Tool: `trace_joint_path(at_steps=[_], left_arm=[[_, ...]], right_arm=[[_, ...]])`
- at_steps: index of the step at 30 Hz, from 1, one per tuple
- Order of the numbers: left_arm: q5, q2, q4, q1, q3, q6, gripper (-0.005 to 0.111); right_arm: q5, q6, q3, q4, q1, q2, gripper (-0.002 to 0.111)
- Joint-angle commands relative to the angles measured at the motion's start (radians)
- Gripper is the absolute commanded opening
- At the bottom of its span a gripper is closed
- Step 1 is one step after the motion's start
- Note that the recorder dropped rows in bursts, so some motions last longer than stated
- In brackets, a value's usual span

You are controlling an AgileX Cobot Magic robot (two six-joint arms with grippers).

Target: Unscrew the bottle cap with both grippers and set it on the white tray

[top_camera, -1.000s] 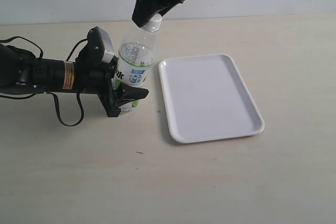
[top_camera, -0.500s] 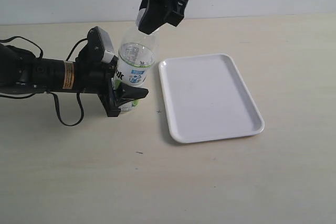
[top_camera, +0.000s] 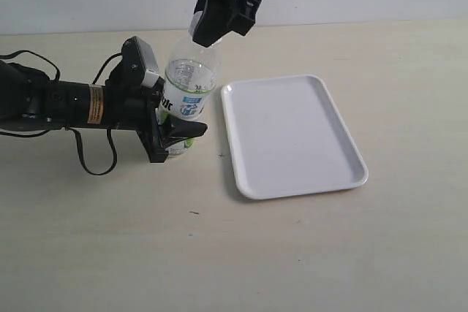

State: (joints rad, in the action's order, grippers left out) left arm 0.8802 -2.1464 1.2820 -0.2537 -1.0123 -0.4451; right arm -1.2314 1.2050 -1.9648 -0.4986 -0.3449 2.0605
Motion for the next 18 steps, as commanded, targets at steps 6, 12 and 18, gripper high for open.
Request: trace_joint_path(at_steps=[6, 12, 18], left_arm=[[0.019, 0.007, -0.002, -0.004, -0.003, -0.005, 0.000], [0.019, 0.007, -0.002, -0.004, -0.003, -0.005, 0.000], [0.019, 0.007, -0.002, -0.004, -0.003, -0.005, 0.000]], right_arm=[[0.049, -0.056, -0.007, -0.072, 0.001, -0.023, 0.062], [0.065, -0.131, -0.007, -0.122, 0.001, -0.031, 0.068], [0.171, -0.623, -0.007, -0.128, 0.004, -0.084, 0.068]])
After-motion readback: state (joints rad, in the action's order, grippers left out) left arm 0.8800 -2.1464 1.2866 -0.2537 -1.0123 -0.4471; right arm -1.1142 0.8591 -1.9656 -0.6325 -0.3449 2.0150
